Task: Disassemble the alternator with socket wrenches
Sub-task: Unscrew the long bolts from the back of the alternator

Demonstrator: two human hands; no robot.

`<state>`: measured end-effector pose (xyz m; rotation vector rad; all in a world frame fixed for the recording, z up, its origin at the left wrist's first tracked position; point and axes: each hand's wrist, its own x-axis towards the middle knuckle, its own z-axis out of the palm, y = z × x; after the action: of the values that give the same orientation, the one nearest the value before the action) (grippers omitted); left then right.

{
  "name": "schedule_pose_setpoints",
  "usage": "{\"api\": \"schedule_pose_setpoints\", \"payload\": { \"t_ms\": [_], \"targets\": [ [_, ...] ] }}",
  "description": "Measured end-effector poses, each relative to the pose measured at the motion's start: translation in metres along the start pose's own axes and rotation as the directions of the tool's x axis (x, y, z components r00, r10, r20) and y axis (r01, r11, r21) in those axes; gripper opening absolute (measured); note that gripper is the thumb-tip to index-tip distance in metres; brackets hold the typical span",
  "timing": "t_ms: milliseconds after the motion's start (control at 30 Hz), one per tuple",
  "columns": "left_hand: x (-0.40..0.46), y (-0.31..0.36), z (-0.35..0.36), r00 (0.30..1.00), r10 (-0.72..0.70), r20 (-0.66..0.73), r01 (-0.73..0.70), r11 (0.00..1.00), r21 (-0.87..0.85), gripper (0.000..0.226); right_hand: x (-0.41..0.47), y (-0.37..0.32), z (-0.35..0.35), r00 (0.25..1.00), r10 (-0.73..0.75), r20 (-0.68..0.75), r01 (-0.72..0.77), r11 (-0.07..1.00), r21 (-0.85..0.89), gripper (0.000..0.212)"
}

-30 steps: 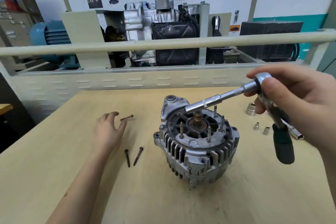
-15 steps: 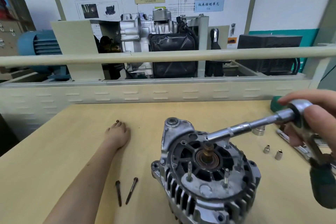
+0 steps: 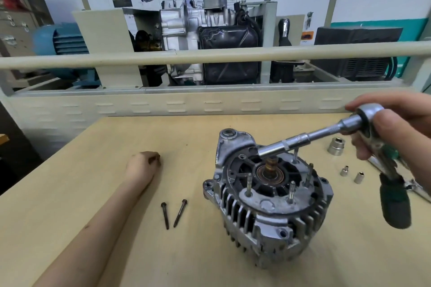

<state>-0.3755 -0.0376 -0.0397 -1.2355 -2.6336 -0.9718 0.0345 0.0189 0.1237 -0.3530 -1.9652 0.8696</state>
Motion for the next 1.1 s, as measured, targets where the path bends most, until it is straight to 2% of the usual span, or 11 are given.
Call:
{"api": "schedule_pose_setpoints", "payload": {
  "t_ms": [167,267,333,500,633,733,833,967,1100],
  "targets": [
    [-0.026,-0.007,-0.015,1.0,0.026,0.017,-0.025,0.999,-0.021,0.021,-0.009,-0.013,0.008,0.999,-0.022,-0.034,0.022,1.0,0.009,0.014],
    [-0.03,-0.005,-0.018,0.996,0.049,0.07,-0.055,0.995,0.082,0.032,-0.013,-0.02,0.012,0.999,-0.024,-0.036,0.024,1.0,0.016,0.015],
    [-0.033,-0.004,-0.017,0.992,0.073,0.099,-0.087,0.986,0.142,0.031,-0.014,-0.022,0.012,0.999,-0.03,-0.033,0.03,1.0,-0.007,0.015],
    [-0.037,-0.001,-0.017,0.992,0.08,0.093,-0.094,0.984,0.148,0.024,-0.015,-0.021,0.01,0.999,-0.04,-0.027,0.04,0.999,0.01,0.015],
    [-0.034,0.006,-0.021,0.972,0.147,0.182,-0.182,0.964,0.194,0.024,-0.015,-0.02,0.009,0.999,-0.028,-0.03,0.028,1.0,0.001,0.015],
    [-0.037,0.015,-0.027,0.975,0.087,0.206,-0.115,0.985,0.127,0.019,-0.015,-0.021,0.007,0.999,-0.035,-0.026,0.035,0.999,0.006,0.016],
    [-0.054,0.026,-0.04,0.986,0.057,0.159,-0.059,0.998,0.011,0.015,-0.015,-0.022,0.006,0.999,-0.045,-0.024,0.046,0.999,0.018,0.016],
    [-0.091,0.036,-0.061,0.983,0.137,0.12,-0.127,0.988,-0.085,0.01,-0.014,-0.022,0.006,0.998,-0.055,-0.025,0.055,0.998,0.007,0.015],
    [-0.117,0.044,-0.063,0.96,0.176,0.218,-0.159,0.983,-0.093,0.009,-0.014,-0.023,0.007,0.997,-0.08,0.002,0.08,0.997,0.002,0.014]
  ]
}}
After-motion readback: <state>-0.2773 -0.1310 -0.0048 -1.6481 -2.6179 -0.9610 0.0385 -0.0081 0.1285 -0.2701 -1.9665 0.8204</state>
